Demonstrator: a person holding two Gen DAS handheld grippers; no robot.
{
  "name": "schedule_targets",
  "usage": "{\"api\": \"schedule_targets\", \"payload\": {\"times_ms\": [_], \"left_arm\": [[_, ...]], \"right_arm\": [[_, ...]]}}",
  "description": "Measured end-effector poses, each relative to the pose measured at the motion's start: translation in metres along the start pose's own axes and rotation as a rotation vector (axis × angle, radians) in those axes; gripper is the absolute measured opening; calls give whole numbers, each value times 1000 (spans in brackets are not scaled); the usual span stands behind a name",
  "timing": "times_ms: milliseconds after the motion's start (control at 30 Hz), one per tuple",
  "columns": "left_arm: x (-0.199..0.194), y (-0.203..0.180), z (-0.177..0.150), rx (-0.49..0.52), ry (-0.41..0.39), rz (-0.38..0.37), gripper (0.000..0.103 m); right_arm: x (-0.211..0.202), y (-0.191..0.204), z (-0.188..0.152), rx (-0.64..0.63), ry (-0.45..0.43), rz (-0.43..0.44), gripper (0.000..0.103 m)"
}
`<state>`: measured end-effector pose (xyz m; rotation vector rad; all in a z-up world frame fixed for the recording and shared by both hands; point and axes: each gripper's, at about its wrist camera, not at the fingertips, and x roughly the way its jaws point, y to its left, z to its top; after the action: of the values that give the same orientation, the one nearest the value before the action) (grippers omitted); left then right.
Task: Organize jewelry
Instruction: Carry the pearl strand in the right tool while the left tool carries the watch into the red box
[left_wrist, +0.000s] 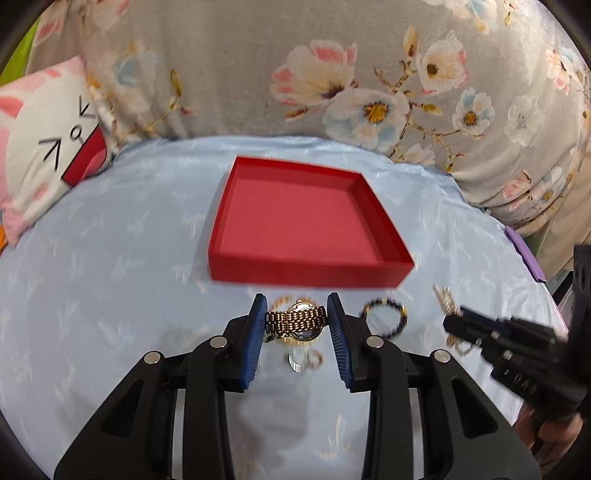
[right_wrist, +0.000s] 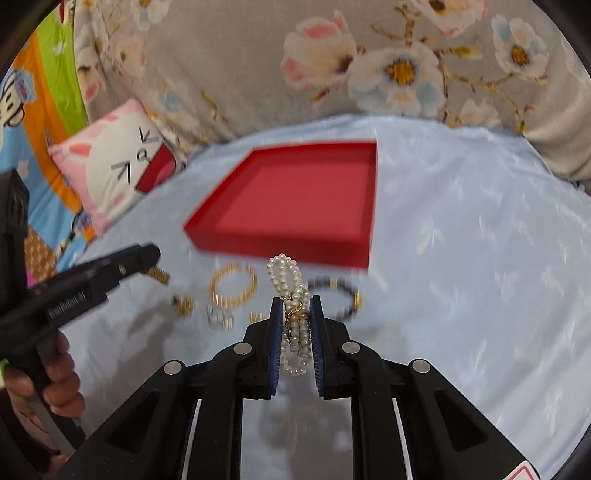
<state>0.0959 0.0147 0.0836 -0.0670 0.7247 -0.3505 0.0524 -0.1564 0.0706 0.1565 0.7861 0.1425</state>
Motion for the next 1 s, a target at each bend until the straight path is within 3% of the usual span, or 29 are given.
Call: {"api": "schedule_targets", "payload": {"times_ms": [167, 367, 633, 1000], "left_arm": [[40, 0, 59, 51, -30, 8, 33], [104, 4, 118, 82, -41, 12, 33], [174, 18, 145, 49, 27, 14, 33], [220, 18, 156, 72, 68, 49, 33]], "right_arm": [[30, -2, 80, -36, -62, -34, 13], [101, -14, 148, 5, -36, -55, 13], [186, -29, 176, 38, 76, -69, 13], [226, -48, 187, 77, 133, -111, 15]]}}
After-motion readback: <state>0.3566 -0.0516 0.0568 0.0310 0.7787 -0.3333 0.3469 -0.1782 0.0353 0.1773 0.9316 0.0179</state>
